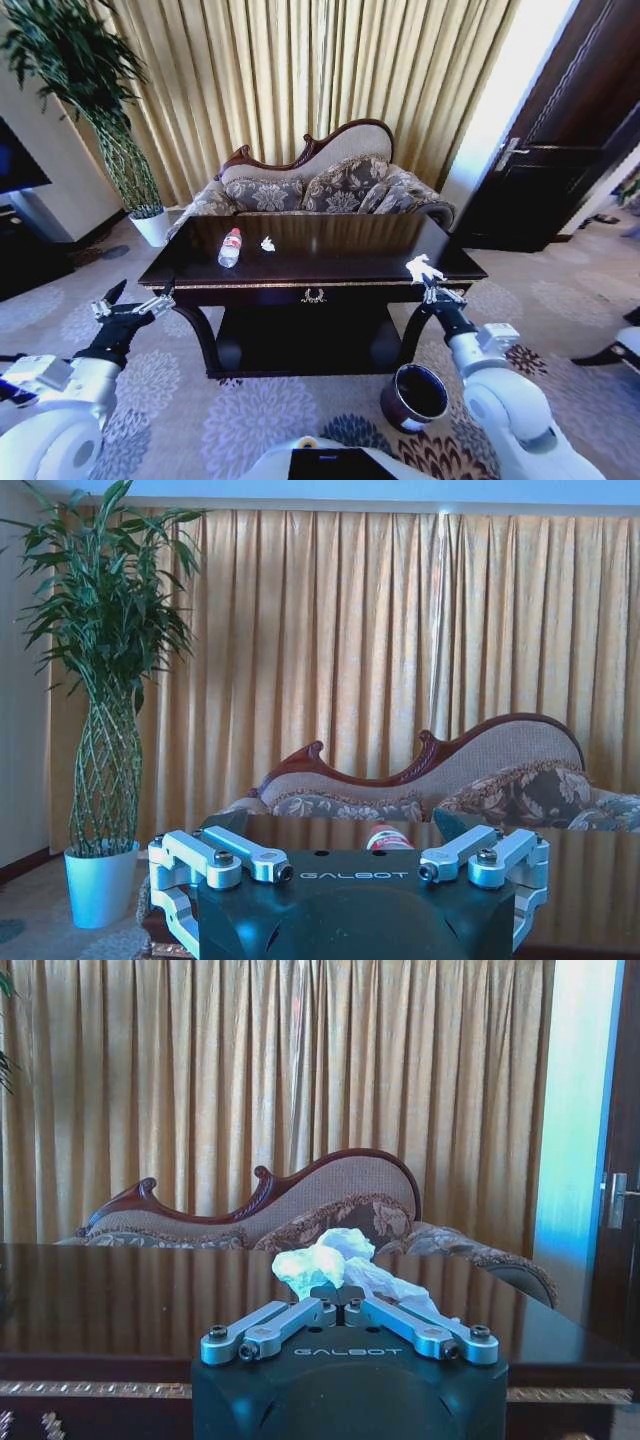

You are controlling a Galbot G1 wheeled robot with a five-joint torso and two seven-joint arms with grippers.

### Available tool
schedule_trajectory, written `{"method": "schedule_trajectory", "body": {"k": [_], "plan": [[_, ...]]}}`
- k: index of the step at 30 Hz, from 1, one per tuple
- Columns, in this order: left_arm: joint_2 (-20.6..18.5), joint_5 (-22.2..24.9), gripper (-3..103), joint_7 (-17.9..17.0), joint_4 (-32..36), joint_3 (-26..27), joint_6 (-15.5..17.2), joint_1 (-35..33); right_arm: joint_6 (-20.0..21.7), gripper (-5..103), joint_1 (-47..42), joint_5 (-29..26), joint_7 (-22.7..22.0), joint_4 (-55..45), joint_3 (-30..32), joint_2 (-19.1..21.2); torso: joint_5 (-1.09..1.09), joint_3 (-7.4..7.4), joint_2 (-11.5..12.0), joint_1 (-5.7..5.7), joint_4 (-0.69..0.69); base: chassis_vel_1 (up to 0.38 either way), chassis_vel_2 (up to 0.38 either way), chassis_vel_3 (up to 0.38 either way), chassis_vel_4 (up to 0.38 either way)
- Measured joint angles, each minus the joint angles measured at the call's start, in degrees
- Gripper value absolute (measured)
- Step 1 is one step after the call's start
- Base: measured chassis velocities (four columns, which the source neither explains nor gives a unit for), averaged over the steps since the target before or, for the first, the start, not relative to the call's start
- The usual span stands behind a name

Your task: Move to the front of the table and place the trash on the table into the trash bin.

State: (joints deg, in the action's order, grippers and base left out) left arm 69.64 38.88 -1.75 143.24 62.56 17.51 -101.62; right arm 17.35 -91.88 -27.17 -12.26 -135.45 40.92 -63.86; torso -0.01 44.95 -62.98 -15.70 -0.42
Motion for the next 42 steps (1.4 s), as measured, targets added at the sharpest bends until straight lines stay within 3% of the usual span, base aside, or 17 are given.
{"method": "schedule_trajectory", "body": {"k": [9,12,19,32,42], "plan": [[0.36,-0.05,100,0.02,0.00,-0.01,-0.06,-0.13,-0.28,0,0.08,1.20,-0.01,4.73,-0.21,-0.90,-0.01,-0.01,-0.01,0.01,0.00,0.105,-0.110,-0.106,0.104],[0.65,-0.07,100,0.07,0.00,0.24,-0.22,-0.30,-1.41,0,-0.84,4.21,1.19,11.12,0.19,-1.06,0.00,-0.01,-0.01,0.01,0.00,0.015,-0.014,-0.020,0.007],[0.88,-0.07,100,0.09,0.00,0.27,-0.33,-0.20,-2.98,0,-0.73,5.41,2.72,22.74,-0.71,-1.12,0.01,0.01,0.01,-0.02,-0.01,0.000,0.000,0.000,0.000],[1.11,-0.03,100,0.05,0.00,0.76,-0.46,-0.65,-4.76,0,15.90,11.09,5.47,57.83,-7.65,-2.80,0.01,0.01,0.01,-0.01,0.00,0.000,0.000,0.000,0.000],[1.47,-0.10,100,0.23,0.00,0.30,-0.47,-0.74,-7.20,0,19.75,15.03,5.55,68.97,-9.05,-3.67,0.00,0.00,0.01,-0.01,0.00,0.000,0.000,0.000,0.000]]}}
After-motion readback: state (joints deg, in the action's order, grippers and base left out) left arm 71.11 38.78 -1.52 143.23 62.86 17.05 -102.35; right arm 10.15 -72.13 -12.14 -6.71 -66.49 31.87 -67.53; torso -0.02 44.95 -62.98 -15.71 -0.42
